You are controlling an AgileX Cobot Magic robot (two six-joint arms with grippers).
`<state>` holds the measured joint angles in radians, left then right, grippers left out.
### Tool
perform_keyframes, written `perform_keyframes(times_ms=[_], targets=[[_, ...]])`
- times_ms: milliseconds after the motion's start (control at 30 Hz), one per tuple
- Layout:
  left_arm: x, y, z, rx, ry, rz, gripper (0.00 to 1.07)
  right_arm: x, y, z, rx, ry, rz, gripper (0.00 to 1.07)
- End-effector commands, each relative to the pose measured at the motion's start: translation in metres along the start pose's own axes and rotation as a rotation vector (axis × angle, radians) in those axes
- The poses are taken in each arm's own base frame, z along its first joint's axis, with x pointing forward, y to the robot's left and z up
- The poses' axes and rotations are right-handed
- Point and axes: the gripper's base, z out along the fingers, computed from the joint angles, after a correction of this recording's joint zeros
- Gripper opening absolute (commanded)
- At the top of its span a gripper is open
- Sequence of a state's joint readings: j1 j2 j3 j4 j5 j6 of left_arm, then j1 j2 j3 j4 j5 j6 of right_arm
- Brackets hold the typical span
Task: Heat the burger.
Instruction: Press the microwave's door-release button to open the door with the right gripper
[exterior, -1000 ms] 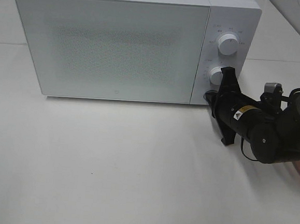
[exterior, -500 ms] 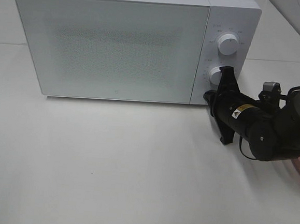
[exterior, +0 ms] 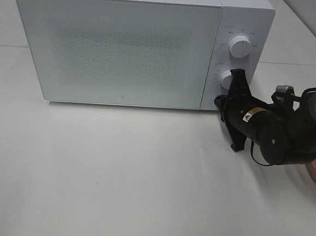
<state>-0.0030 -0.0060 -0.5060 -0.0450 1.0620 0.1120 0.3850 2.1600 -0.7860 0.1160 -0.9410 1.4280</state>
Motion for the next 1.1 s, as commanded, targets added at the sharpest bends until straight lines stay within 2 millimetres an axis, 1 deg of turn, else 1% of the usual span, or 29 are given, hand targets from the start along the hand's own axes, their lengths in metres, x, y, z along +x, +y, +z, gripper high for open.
perform_keyframes(times_ms=[33,200,567,733,867,900,1100], targets=[[0.000,-0.001,-0.002,0.009,-0.033,-0.004,1.05,-0.014,0.035,0.012,-0.177,-0.076,0.035,0.00],[0.000,-0.001,-0.002,0.009,-0.033,-0.004,1.05,-0.015,0.039,0.010,-0.178,-0.080,0.054,0.00],[0.000,-0.001,-0.002,0.009,-0.033,-0.004,1.05,-0.013,0.040,0.006,-0.145,-0.064,0.061,0.00],[0.000,-0.001,-0.002,0.009,-0.033,-0.004,1.05,-0.013,0.036,0.002,-0.126,-0.063,0.060,0.00],[0.000,-0.001,-0.002,0.009,-0.033,-0.004,1.05,-0.013,0.030,-0.002,-0.105,-0.060,0.069,0.00],[0.000,-0.001,-0.002,0.009,-0.033,-0.004,1.05,-0.009,0.027,-0.004,-0.097,-0.051,0.071,0.00],[0.000,-0.001,-0.002,0.009,-0.033,-0.004,1.05,-0.008,0.024,-0.005,-0.085,-0.041,0.073,0.00]])
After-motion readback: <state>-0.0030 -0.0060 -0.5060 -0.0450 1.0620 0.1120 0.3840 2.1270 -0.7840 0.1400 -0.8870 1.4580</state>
